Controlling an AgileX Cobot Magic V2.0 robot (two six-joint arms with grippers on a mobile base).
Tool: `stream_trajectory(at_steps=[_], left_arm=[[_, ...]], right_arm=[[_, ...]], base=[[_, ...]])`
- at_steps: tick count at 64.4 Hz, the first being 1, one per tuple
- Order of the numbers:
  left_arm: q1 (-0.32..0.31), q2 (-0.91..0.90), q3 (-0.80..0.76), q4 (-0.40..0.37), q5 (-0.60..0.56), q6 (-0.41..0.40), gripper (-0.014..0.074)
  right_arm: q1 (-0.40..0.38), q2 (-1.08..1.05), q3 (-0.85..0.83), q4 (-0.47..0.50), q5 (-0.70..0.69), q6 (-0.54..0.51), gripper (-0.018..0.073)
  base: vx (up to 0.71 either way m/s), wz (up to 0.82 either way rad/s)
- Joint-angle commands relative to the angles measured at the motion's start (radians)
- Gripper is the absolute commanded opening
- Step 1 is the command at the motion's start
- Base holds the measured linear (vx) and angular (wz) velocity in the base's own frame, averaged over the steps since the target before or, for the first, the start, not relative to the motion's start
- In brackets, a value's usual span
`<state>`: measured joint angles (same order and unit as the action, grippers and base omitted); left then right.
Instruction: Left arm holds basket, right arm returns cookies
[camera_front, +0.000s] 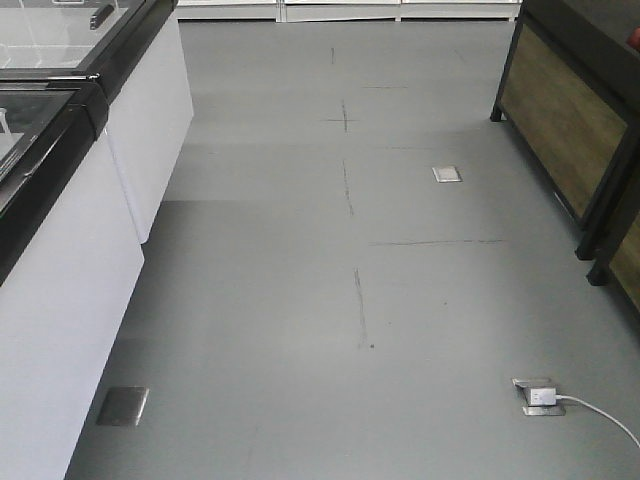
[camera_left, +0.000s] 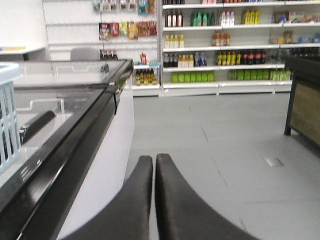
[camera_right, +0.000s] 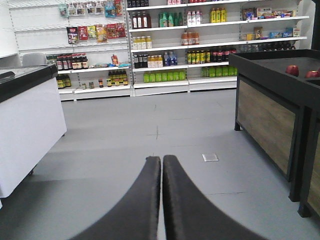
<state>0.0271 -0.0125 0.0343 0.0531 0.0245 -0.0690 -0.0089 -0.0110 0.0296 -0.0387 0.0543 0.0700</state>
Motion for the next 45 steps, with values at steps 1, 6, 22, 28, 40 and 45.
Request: stream_trajectory(at_steps=[1, 6, 22, 28, 40, 45], left_arm=[[0.001, -0.013, -0.033, -0.007, -0.156, -0.001, -0.0006], [0.001, 0.012, -0.081, -0.018, -0.183, -0.034, -0.0006], [0.001, 0.224, -0.341, -0.018, -0.032, -0.048, -0.0006], [0.001, 0.318, -0.417, -0.018, 0.079, -0.048, -0.0006], [0.001, 0.455, -0.476, -0.021, 0.249, -0.058, -0.0006], [0.001, 0.477, -0.476, -0.019, 0.287, -0.058, -0.0006]], right_arm=[[-0.007, -0.011, -0.001, -0.003, -0.076, 0.001, -0.0008], [-0.007, -0.011, -0.001, -0.003, -0.076, 0.001, -0.0008], [-0.007, -0.011, -0.001, -0.003, -0.076, 0.001, -0.0008], [-0.007, -0.011, -0.001, -0.003, -0.076, 0.001, -0.0008], [-0.007, -0.011, -0.001, -0.003, -0.076, 0.001, -0.0008], [-0.007, -0.011, -0.001, -0.003, -0.076, 0.001, -0.0008]], base=[[0.0, 0.0], [0.0, 0.0], [0.0, 0.0], [0.0, 0.0], [0.0, 0.0], [0.0, 0.0]])
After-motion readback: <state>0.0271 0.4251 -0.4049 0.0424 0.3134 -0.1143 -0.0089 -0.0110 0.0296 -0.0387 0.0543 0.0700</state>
